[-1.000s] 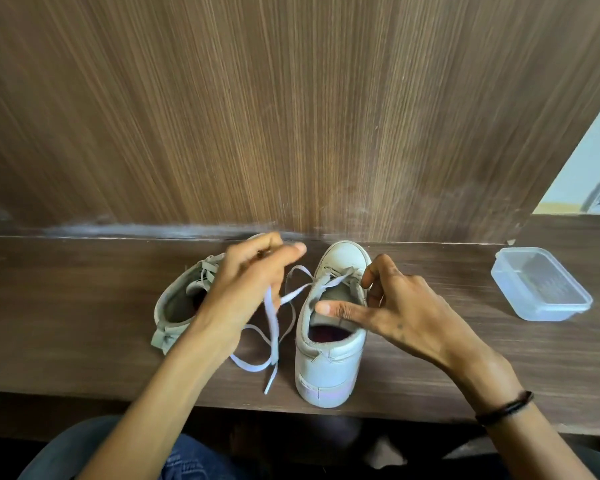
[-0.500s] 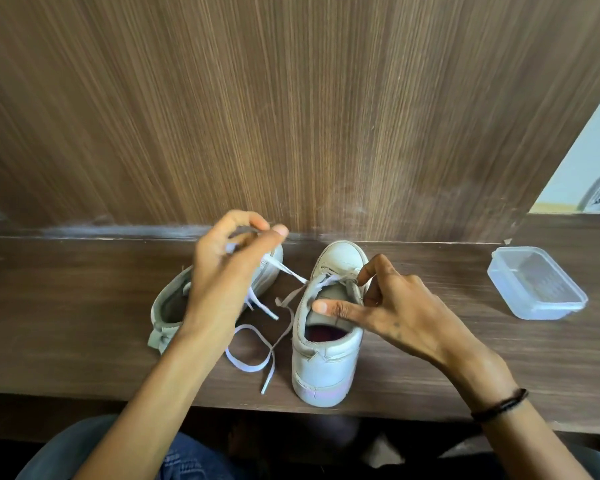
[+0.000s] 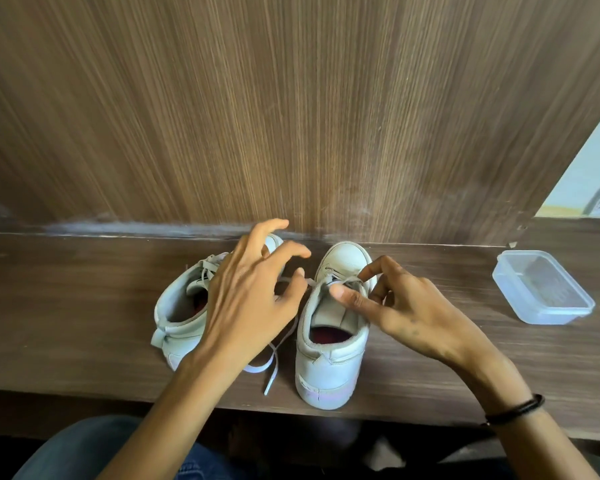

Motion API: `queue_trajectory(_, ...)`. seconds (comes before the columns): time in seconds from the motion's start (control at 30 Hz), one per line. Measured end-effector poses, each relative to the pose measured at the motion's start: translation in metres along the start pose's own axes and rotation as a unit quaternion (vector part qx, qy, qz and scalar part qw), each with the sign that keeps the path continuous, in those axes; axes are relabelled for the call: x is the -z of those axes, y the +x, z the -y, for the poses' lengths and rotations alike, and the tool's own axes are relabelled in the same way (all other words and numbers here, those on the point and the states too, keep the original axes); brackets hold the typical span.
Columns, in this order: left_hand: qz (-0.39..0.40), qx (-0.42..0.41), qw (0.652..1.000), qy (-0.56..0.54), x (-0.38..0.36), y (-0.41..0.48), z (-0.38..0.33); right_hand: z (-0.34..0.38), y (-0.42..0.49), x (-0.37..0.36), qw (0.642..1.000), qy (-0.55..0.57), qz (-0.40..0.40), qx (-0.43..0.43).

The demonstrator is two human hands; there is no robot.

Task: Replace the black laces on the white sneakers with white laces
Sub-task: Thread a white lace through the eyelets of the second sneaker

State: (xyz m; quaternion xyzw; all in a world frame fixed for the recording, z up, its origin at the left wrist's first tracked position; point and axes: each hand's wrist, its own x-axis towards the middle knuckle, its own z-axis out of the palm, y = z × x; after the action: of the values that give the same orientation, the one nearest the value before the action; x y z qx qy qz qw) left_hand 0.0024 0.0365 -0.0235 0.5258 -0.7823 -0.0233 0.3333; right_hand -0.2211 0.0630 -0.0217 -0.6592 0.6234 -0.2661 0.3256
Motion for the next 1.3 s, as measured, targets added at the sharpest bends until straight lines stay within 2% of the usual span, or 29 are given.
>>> queue_trajectory(0.13,0.061,-0.075,0.995,-0.027,-0.001,0.001,0.008,-0.004,0.003,0.006,0.996,0.085,-0.009,0.016)
queue_trajectory(0.23,0.093,-0.092,0.990,-0.052,-0.002,-0.003,0.013,-0.008,0.007,0.009,0.991,0.131,0.007,0.027)
queue_trajectory(0.5,0.085,-0.132,0.987,-0.046,-0.001,0.003,0.017,-0.012,0.010,0.012,0.978,0.195,0.058,0.042)
queue_trajectory(0.6,0.099,-0.122,0.986,-0.054,0.003,0.003,0.018,-0.012,0.011,0.012,0.975,0.212,0.058,0.036)
queue_trajectory(0.77,0.152,-0.044,0.978,-0.133,0.010,0.002,0.014,-0.012,0.013,0.010,0.970,0.240,0.041,0.014)
queue_trajectory(0.83,0.158,-0.040,0.977,-0.140,0.010,0.001,0.012,-0.009,0.012,0.008,0.969,0.243,0.037,0.011)
queue_trajectory(0.97,0.151,-0.059,0.977,-0.142,0.009,-0.001,0.010,-0.001,0.009,0.007,0.978,0.197,0.023,0.060)
queue_trajectory(1.03,0.123,-0.084,0.980,-0.135,0.009,-0.001,0.010,0.004,0.006,0.002,0.989,0.105,0.009,0.100)
queue_trajectory(1.13,0.081,-0.120,0.980,-0.137,0.007,0.000,0.014,0.004,0.004,-0.011,0.985,-0.055,-0.067,0.150)
queue_trajectory(1.3,0.076,-0.141,0.977,-0.140,0.004,-0.004,0.023,-0.003,0.006,-0.023,0.973,-0.058,-0.144,0.169)
